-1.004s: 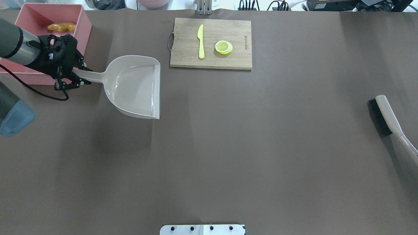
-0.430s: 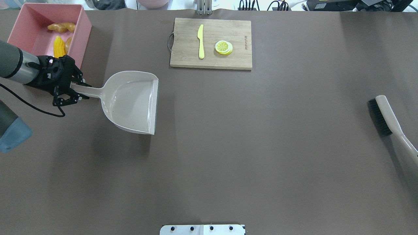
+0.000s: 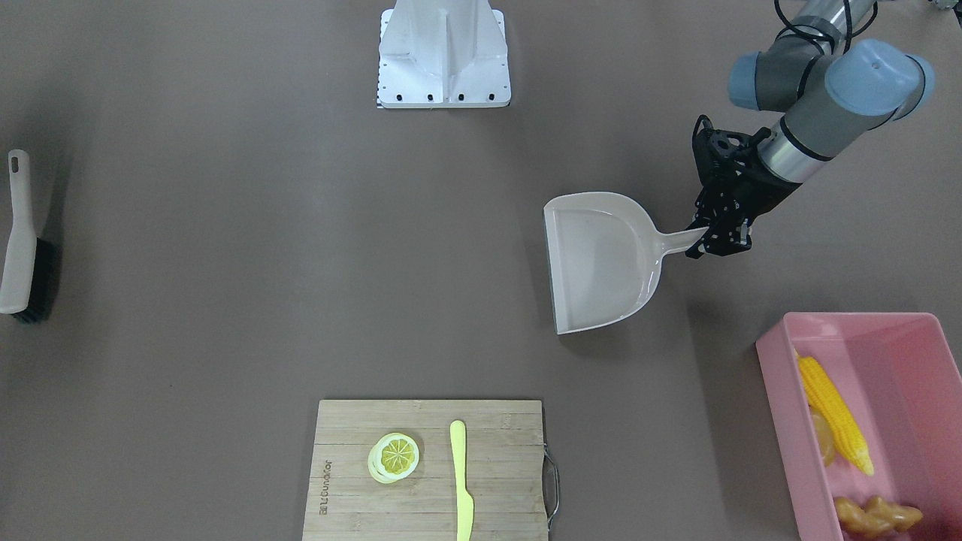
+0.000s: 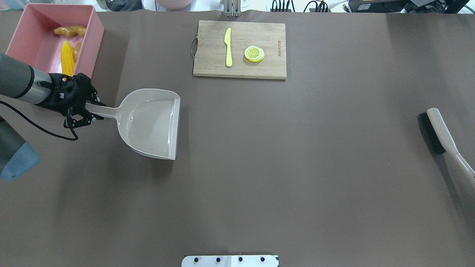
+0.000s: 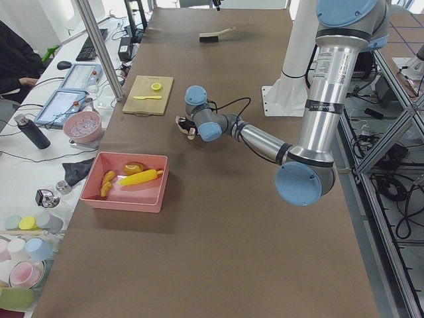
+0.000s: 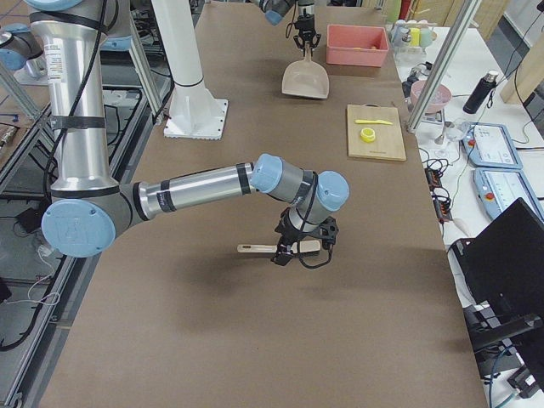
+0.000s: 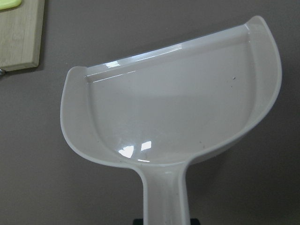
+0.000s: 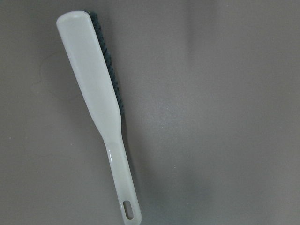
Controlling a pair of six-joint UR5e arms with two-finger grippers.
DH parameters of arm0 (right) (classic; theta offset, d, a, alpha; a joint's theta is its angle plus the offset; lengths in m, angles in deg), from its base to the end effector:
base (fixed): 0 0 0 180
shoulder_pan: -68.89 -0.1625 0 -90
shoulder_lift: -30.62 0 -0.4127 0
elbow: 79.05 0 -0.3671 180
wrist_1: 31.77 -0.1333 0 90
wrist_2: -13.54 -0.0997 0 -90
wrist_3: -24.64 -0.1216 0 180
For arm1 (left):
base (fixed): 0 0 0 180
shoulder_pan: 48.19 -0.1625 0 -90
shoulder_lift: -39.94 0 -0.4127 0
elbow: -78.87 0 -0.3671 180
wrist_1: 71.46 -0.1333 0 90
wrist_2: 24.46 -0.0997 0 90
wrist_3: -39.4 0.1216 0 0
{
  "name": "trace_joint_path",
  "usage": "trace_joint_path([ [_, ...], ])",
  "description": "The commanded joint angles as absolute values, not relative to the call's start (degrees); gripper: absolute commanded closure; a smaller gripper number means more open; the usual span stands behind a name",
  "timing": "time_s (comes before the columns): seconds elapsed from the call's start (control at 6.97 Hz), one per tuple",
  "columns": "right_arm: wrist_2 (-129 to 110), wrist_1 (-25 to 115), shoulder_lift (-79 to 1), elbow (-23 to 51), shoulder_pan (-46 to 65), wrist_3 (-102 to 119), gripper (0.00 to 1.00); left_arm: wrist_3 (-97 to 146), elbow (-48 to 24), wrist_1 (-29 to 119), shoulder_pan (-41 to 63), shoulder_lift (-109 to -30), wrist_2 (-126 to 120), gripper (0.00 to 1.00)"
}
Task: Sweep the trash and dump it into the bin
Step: 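Set the dustpan down on the table and release it with the left gripper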
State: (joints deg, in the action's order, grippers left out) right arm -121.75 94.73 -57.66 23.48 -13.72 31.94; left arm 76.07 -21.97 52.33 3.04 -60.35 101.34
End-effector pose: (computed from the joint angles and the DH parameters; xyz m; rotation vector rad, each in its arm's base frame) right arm -0.0086 -0.4306 0.6016 -0.3682 -0.7794 -0.0869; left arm 0.2985 -0.4710 0.4113 1.0133 0.6559 1.4688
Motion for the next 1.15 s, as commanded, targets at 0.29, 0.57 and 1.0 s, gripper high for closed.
trace_joint_path([
  [0.29, -121.73, 94.79, -57.71, 23.52, -13.73, 31.94, 0.0, 76.84, -21.59, 53.69, 1.66, -60.35, 95.34, 0.02],
  [0.57, -121.81, 94.79, -57.71, 23.61, -13.73, 31.94, 0.0, 76.75, -21.67, 57.55, 1.65, -58.07, 95.43, 0.02],
  [1.0, -121.81, 94.88, -59.72, 27.9, -15.74, 31.94, 0.0, 76.67, -25.88, 57.74, 2.44, -55.79, 96.92, 0.02],
])
